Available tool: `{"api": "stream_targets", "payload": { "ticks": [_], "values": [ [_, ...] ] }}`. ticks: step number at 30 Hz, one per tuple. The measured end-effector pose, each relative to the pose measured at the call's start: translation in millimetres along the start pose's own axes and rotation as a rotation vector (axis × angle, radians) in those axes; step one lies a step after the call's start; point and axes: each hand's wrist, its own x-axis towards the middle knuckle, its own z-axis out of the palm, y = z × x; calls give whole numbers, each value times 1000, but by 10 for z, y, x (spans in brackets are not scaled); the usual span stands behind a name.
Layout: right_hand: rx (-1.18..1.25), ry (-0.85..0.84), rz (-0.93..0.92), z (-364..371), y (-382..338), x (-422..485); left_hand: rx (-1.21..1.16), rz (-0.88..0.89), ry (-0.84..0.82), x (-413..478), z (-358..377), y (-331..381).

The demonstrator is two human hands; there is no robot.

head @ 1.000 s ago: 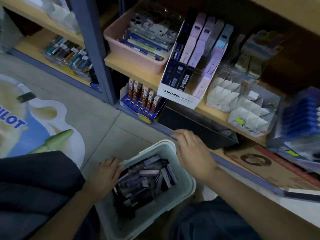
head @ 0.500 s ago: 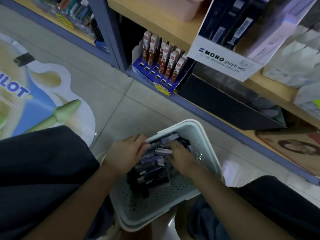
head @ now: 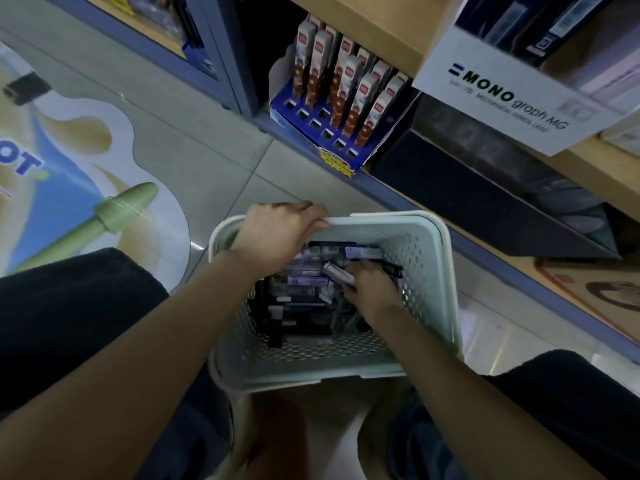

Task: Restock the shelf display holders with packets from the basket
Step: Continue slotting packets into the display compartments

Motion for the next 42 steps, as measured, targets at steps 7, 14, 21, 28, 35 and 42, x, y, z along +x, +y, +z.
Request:
{"api": "stream_targets", "payload": {
  "ticks": [7,14,21,28,35,42],
  "values": [
    [203,11,-31,-208,-32,-64,30,100,-32,153,38,-20],
    [526,75,-160,-399,-144,-379,-245,-195,106,82,-92,224],
    [1041,321,-141,-493,-601,-755,-1272,-916,149,-392,-201,904],
    [729,207,-466,-411,-587,-825,-1353,-1092,187,-561,-343,825],
    [263,-194,-230,-117,239,-339,-1221,-1020,97,-641,-405,688],
    [198,-131,-245,-30,234,-228,-1253,-1007,55,-676,-351,704]
  ]
}}
